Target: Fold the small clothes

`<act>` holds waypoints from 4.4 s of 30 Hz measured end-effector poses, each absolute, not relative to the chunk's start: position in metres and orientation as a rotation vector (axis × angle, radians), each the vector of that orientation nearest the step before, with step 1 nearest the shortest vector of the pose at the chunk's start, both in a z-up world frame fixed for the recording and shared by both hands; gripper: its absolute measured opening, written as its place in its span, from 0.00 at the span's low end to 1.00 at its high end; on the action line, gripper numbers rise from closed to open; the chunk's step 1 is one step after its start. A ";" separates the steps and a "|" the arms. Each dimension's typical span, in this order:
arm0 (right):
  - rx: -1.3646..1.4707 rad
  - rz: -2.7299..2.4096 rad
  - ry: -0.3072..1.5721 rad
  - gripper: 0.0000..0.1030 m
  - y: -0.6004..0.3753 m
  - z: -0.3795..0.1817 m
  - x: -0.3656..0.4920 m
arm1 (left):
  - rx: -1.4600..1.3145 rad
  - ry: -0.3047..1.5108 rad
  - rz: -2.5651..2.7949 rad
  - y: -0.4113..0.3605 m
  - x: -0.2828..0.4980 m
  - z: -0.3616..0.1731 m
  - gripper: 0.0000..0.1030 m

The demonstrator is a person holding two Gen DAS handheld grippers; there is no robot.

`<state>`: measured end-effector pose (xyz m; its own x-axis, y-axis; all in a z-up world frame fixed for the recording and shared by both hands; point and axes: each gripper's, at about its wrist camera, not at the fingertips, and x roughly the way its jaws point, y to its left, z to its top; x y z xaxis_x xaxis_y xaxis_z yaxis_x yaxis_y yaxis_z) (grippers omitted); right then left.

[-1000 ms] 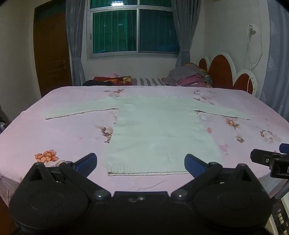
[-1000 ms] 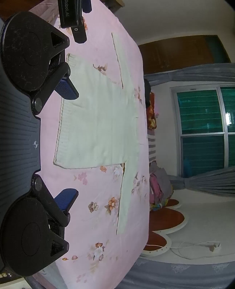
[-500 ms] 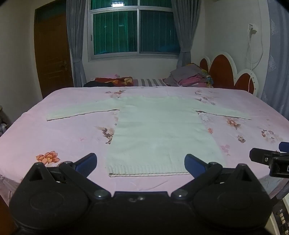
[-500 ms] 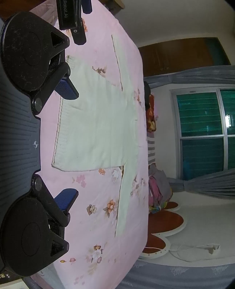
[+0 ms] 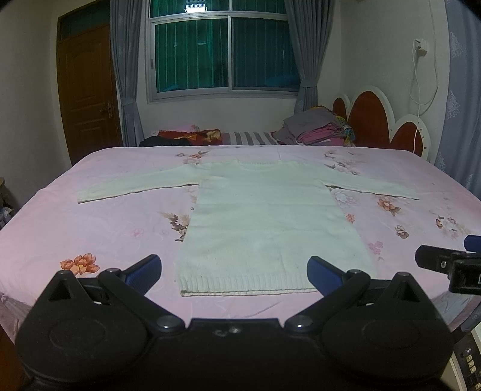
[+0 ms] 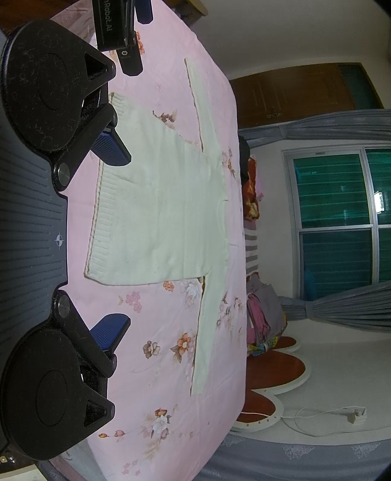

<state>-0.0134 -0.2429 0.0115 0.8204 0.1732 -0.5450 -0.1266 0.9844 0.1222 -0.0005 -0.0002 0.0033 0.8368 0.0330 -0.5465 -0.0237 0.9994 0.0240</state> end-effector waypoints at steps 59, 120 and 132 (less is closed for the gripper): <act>0.081 0.169 0.582 1.00 -0.243 0.017 -0.010 | 0.025 0.567 0.041 0.000 0.001 0.007 1.00; 0.371 -0.195 0.530 0.65 -0.425 -0.033 0.323 | -0.053 0.652 0.003 -0.027 0.323 -0.028 0.99; 0.662 -0.346 0.655 0.42 -0.568 -0.121 0.386 | -0.031 0.692 0.160 -0.052 0.382 -0.055 0.93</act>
